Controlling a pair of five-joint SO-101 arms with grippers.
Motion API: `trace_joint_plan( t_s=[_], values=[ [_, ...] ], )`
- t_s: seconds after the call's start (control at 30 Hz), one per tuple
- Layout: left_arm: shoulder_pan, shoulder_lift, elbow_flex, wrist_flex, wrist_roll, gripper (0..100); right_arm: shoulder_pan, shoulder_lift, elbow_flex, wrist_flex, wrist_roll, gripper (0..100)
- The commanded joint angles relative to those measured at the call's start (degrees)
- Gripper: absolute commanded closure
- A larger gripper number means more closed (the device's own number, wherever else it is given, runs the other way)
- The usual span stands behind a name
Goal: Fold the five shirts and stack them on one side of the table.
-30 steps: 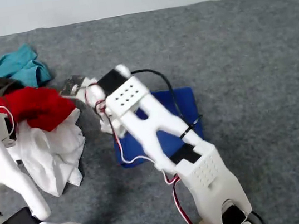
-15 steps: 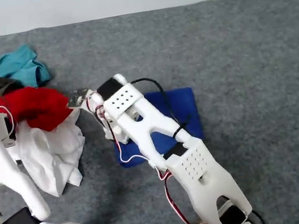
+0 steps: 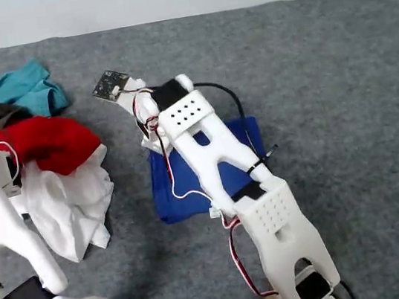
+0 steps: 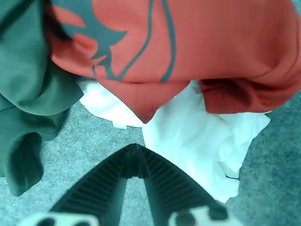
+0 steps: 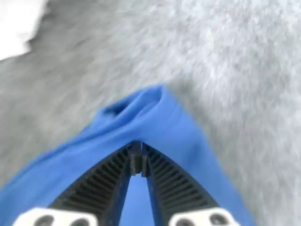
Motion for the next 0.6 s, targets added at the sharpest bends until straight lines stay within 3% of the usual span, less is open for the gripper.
trace_joint_plan(
  t_s=[0.0, 0.2, 0.57],
  values=[
    [0.1, -2.7, -0.3, -0.7, 0.0, 100, 0.0, 2.4, -2.6, -8.0, 1.6, 98.9],
    [0.1, -2.7, -0.3, -0.7, 0.0, 100, -1.2, 6.1, -2.8, -9.2, 3.5, 98.9],
    [0.1, -2.7, -0.3, -1.0, -0.1, 100, -1.2, -3.0, -15.9, 7.5, 3.3, 98.9]
  ],
)
